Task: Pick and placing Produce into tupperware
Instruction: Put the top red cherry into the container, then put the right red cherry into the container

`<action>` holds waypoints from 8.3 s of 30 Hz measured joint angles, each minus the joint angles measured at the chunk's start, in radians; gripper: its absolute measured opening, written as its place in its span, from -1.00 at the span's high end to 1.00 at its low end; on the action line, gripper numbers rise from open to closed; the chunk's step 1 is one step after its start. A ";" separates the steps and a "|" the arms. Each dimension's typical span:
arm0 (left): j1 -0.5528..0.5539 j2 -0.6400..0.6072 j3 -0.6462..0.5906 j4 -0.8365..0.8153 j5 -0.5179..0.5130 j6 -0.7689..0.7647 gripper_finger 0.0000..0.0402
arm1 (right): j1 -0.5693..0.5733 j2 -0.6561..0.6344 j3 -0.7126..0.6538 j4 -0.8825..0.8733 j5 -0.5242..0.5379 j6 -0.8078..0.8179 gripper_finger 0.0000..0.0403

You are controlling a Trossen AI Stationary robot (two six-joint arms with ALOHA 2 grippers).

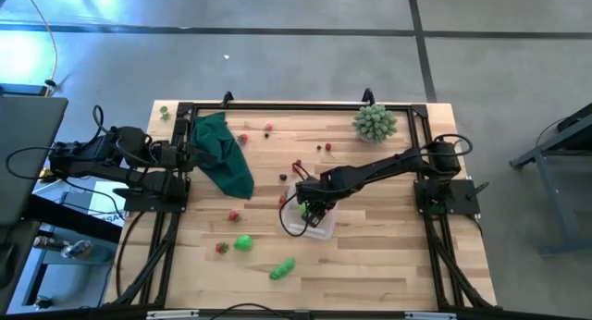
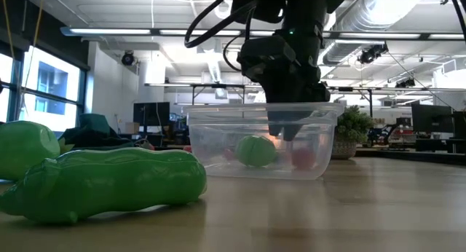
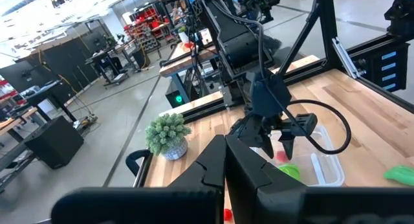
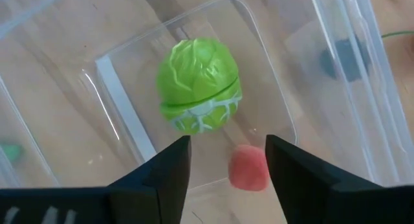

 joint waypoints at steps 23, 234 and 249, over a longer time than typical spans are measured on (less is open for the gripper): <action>0.000 0.000 0.000 0.000 0.000 0.000 1.00 | -0.436 -0.288 0.001 0.003 0.167 0.133 -0.02; 0.000 0.000 0.000 0.000 0.000 0.000 1.00 | -0.144 -0.106 0.252 -0.268 0.305 0.086 0.25; 0.000 0.000 0.000 0.000 0.000 0.000 1.00 | -0.392 -0.105 0.056 -0.183 0.017 0.216 0.25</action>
